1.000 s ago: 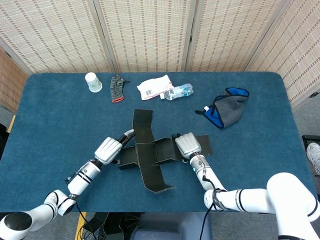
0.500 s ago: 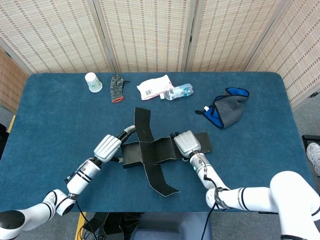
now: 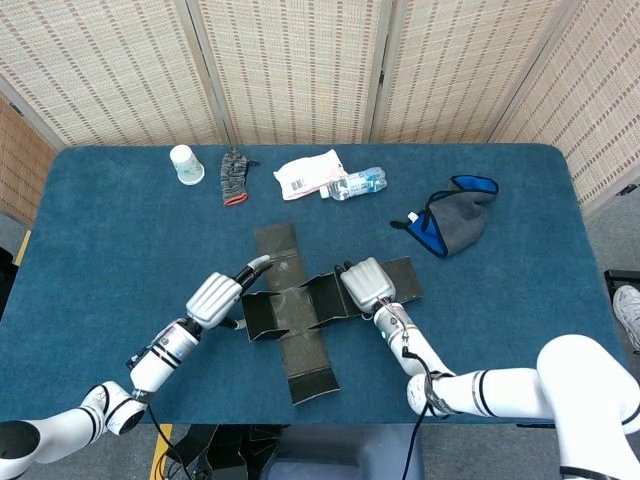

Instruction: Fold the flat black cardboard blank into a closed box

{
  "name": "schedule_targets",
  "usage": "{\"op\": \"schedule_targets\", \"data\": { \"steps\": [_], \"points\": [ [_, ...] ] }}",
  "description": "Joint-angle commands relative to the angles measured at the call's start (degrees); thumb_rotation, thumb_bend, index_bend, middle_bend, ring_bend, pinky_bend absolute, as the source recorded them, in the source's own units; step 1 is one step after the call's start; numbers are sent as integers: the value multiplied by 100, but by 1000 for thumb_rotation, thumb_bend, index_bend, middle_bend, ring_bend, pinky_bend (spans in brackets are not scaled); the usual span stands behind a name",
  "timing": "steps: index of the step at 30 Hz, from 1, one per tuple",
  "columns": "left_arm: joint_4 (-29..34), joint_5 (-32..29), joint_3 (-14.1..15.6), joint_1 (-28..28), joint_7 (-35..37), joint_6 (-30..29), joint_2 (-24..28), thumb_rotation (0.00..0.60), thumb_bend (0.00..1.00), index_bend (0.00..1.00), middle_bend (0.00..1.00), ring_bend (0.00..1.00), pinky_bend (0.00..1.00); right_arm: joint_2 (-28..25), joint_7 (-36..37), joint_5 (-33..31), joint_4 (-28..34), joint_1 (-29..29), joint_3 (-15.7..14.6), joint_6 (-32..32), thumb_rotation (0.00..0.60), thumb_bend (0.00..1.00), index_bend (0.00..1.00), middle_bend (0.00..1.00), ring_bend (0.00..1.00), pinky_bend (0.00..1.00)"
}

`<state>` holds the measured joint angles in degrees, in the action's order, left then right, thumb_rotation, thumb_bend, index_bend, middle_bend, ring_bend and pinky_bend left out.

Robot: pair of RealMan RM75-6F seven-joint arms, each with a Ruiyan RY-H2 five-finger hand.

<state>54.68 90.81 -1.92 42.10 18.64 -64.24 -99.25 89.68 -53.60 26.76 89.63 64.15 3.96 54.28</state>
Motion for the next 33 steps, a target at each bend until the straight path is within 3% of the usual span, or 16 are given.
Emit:
{"op": "schedule_targets", "data": {
  "steps": [1, 16, 33],
  "points": [
    [9, -7, -45, 45, 68, 1, -38, 600, 95, 0, 0, 574, 890, -8, -61, 7, 33, 48, -25, 20, 600, 166, 189, 290, 829, 939],
    [618, -274, -126, 190, 648, 513, 97, 600, 95, 0, 0, 565, 890, -154, -676, 198, 144, 522, -255, -121, 600, 167, 205, 300, 831, 939],
    [1158, -539, -88, 171, 1468, 1056, 396, 600, 95, 0, 0, 590, 890, -257, -1223, 1033, 158, 1073, -632, -340, 600, 179, 252, 331, 849, 942]
  ]
}}
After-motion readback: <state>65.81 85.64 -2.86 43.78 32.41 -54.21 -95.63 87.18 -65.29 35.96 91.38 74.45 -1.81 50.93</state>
